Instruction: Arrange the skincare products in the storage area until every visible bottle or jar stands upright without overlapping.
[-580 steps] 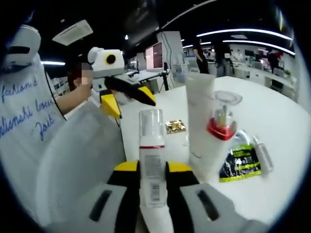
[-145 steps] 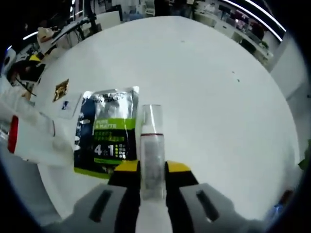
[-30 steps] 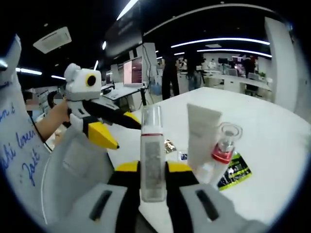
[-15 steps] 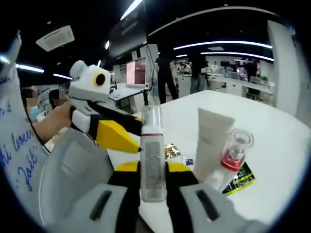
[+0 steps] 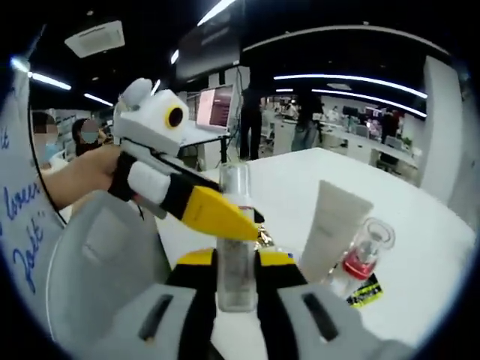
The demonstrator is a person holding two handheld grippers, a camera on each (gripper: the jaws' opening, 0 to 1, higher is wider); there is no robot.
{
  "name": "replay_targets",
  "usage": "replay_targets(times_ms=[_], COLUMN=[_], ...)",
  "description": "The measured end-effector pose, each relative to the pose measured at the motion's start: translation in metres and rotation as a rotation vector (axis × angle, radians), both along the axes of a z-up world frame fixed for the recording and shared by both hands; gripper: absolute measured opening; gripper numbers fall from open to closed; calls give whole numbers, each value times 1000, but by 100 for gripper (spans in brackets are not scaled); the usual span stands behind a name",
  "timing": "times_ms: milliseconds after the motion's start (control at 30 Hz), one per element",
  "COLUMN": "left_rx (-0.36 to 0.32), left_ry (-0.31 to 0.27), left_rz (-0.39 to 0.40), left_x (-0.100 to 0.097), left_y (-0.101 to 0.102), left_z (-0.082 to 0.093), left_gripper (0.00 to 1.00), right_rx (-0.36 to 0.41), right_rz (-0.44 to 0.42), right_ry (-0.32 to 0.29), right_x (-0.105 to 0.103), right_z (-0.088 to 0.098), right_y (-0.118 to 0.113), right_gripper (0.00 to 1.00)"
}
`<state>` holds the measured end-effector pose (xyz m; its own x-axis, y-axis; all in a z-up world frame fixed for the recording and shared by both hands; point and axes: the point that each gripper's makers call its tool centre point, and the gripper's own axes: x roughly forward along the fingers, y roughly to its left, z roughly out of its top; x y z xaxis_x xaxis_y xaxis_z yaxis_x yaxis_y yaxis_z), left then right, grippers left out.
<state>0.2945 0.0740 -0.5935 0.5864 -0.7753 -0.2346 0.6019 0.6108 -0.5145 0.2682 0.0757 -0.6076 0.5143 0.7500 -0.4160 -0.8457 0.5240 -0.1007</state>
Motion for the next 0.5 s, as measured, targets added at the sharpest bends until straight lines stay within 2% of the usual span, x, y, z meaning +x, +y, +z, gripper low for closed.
replay_targets(times_ms=[300, 467, 500], left_rx=[-6, 11, 20], left_ry=[26, 6, -17], left_rz=[-31, -117, -143], left_x=[-3, -9, -10], left_y=[0, -3, -4], left_z=[-1, 3, 6], left_gripper=[22, 19, 19], right_rx=[-20, 2, 8], right_rz=[24, 50, 54], right_ry=[-5, 11, 8], right_x=[1, -2, -2], right_z=[-3, -3, -2], right_y=[2, 3, 3], right_gripper=[19, 21, 21])
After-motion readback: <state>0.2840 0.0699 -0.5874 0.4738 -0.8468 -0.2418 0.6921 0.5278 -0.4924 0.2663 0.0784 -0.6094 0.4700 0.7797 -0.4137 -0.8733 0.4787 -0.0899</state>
